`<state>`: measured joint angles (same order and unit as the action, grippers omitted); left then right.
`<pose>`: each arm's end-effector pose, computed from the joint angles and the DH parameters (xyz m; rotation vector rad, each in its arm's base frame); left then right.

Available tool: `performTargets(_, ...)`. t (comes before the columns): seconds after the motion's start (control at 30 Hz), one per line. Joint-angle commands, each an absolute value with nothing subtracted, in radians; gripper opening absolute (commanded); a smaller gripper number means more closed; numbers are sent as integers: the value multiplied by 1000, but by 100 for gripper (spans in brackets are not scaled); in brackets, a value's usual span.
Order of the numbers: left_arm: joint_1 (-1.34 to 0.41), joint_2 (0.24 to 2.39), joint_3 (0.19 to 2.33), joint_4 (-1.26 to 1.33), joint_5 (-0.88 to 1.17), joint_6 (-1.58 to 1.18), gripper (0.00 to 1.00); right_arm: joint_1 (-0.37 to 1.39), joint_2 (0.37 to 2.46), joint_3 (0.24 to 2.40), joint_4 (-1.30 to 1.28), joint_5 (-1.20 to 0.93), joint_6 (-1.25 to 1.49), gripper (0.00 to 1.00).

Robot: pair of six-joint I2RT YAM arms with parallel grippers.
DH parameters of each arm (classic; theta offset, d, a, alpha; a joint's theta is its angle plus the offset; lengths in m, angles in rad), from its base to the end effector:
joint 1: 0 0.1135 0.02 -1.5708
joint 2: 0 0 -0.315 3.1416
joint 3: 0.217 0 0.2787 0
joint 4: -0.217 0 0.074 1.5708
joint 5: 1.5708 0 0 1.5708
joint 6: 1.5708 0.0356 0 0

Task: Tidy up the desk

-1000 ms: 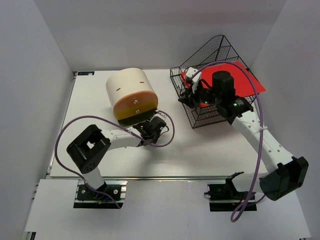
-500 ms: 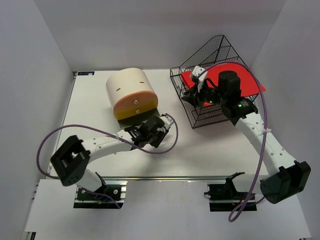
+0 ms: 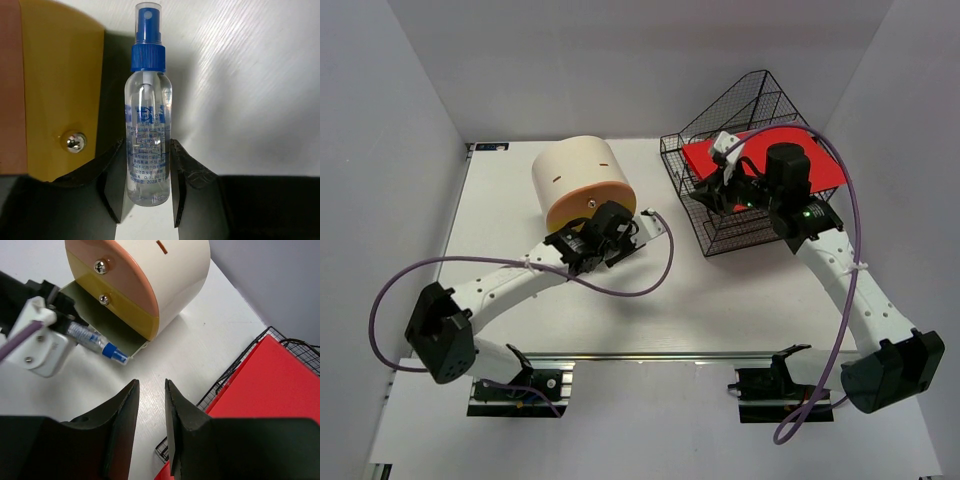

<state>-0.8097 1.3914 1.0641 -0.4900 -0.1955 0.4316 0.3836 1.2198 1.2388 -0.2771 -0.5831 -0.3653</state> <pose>0.2225 -0.2236 0.3133 1.3018 1.9788 0.0520 0.2550 0.1241 0.4480 -1.0293 1.4993 0.5442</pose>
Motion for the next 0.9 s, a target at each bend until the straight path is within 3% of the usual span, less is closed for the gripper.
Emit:
performTargets(0.0, -767, 1423, 1129, -584, -236, 563, 0, 373, 1192, 1223, -233, -611, -350, 33)
performTargets(0.27, -718, 1427, 1100, -520, -311, 589, 3, 357, 1184, 1203, -224, -629, -350, 33)
performTargets(0.47, -718, 1399, 1077, -494, -319, 584, 35, 351, 1184, 1201, -224, -638, -348, 33)
performTargets(0.53, -718, 1399, 1080, -503, -321, 577, 37, 353, 1186, 1201, -222, -641, -347, 33)
performTargets(0.57, -718, 1397, 1080, -508, -321, 572, 43, 350, 1186, 1203, -225, -644, -347, 33)
performTargets(0.6, -718, 1394, 1075, -506, -327, 569, 59, 348, 1186, 1200, -225, -644, -347, 33)
performTargets(0.87, -718, 1353, 1107, -495, -342, 543, 63, 347, 1189, 1198, -229, -661, -345, 33)
